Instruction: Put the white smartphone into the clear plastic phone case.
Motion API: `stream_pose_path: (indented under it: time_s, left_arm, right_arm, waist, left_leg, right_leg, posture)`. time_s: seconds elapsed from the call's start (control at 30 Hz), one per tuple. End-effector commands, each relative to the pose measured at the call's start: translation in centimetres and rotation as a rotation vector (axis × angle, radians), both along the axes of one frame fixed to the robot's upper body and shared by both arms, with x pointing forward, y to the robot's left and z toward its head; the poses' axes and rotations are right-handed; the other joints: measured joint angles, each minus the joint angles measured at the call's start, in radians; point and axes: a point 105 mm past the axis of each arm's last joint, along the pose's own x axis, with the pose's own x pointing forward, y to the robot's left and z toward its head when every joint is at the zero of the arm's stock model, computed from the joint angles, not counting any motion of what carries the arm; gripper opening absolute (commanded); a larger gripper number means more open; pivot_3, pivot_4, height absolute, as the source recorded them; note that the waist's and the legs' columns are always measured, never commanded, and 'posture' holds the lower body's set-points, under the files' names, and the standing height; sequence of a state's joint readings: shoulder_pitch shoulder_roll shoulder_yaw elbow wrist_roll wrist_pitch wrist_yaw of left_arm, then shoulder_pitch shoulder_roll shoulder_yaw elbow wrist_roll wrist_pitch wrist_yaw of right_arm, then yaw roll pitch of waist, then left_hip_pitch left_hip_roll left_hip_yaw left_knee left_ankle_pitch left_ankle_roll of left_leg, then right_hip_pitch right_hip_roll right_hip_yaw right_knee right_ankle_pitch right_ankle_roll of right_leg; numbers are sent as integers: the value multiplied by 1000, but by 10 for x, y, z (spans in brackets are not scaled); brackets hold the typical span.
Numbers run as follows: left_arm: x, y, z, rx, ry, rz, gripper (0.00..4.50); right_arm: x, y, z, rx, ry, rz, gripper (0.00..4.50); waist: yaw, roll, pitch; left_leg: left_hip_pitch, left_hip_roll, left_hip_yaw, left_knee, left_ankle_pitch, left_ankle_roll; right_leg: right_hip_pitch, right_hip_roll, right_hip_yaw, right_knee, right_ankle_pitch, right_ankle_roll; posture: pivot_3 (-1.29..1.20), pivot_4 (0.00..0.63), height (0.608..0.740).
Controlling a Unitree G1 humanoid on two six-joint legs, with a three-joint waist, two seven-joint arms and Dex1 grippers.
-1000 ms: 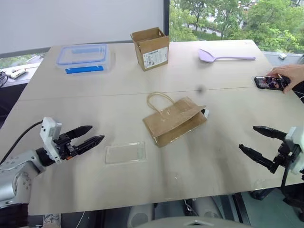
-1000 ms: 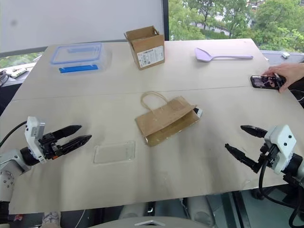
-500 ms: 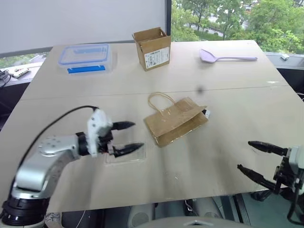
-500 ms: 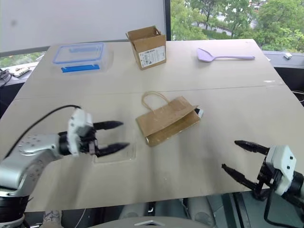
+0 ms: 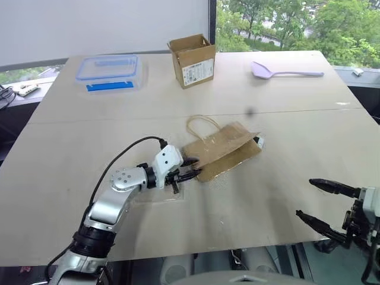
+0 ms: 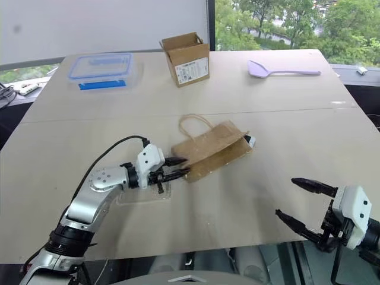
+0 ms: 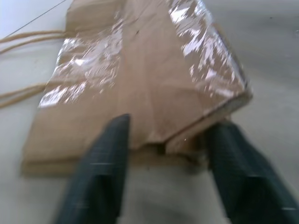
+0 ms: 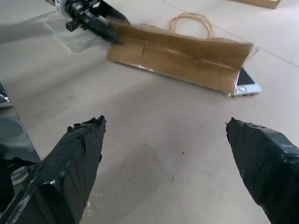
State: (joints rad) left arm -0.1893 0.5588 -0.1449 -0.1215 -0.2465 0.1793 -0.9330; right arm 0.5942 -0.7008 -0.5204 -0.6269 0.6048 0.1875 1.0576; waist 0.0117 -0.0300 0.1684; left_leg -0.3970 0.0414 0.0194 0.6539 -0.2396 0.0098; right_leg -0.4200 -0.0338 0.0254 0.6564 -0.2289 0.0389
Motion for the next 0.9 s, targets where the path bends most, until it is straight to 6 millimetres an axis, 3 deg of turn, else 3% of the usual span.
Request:
stream_pose_path:
  time_s: [0.03, 0.1, 0.17, 0.33, 0.53, 0.67, 0.77, 0.83, 0.9]
  left_arm:
    - [2, -1, 6, -12, -33, -2, 14]
    - [7, 4, 9, -30, -49, 25, 14]
    - [19, 21, 20, -52, -86, 111, 14]
    - [49, 94, 52, -14, -214, 373, 14]
    - [34, 181, 56, 137, -184, 510, 14]
    - [24, 215, 48, 228, -155, 560, 14]
    - [13, 244, 51, 226, -124, 638, 846]
    - [13, 248, 60, 188, -138, 670, 1776]
    - [24, 244, 83, 89, -208, 753, 2667]
  right_arm:
    - [-2, 4, 7, -11, -37, 8, 4500]
    - [-1, 7, 7, -9, -39, 9, 4500]
    - [1, 12, 9, 0, -46, 14, 4500]
    - [5, 20, 15, 25, -55, 32, 4500]
    - [13, 26, 9, 44, -32, 63, 4500]
    - [18, 30, 7, 51, -28, 88, 4500]
    - [22, 31, 6, 52, -26, 103, 4500]
    - [22, 30, 5, 51, -24, 106, 4500]
    - [23, 29, 3, 51, -22, 106, 4500]
  waist:
    - [0, 0, 0]
    - [1, 0, 0]
    - [0, 0, 0]
    - [-2, 0, 0]
    - [-7, 0, 0]
    - [1, -1, 0]
    - [1, -2, 0]
    - [5, -2, 0]
    - [9, -3, 0]
  left_leg:
    - [0, 0, 0, 0, 0, 0]
    - [1, 0, 0, 0, 0, 0]
    - [1, 0, 0, 0, 0, 0]
    - [1, 0, -2, 0, 0, 0]
    - [0, 1, 0, -1, 0, 0]
    - [0, 0, 0, -1, 0, 0]
    - [0, 1, 0, 0, 0, 0]
    - [0, 1, 0, 0, 0, 0]
    - [0, 2, 0, 0, 0, 0]
  right_leg:
    - [0, 0, 0, 0, 0, 0]
    - [0, 0, 0, 0, 0, 0]
    - [0, 0, 0, 0, 0, 0]
    - [0, 1, -1, 2, 0, 0]
    - [0, 0, -1, 0, 0, 0]
    - [0, -1, -1, -1, 0, 0]
    - [0, -1, -2, -1, 0, 0]
    - [0, -1, -3, -1, 0, 0]
    - [0, -2, -4, -1, 0, 0]
  posture:
    - [0, 150, 740]
    - [0, 150, 740]
    - [0, 150, 740]
    - [0, 150, 740]
    - [0, 150, 740]
    - [0, 150, 740]
    - [0, 150, 740]
    - [0, 150, 740]
    - [0, 150, 740]
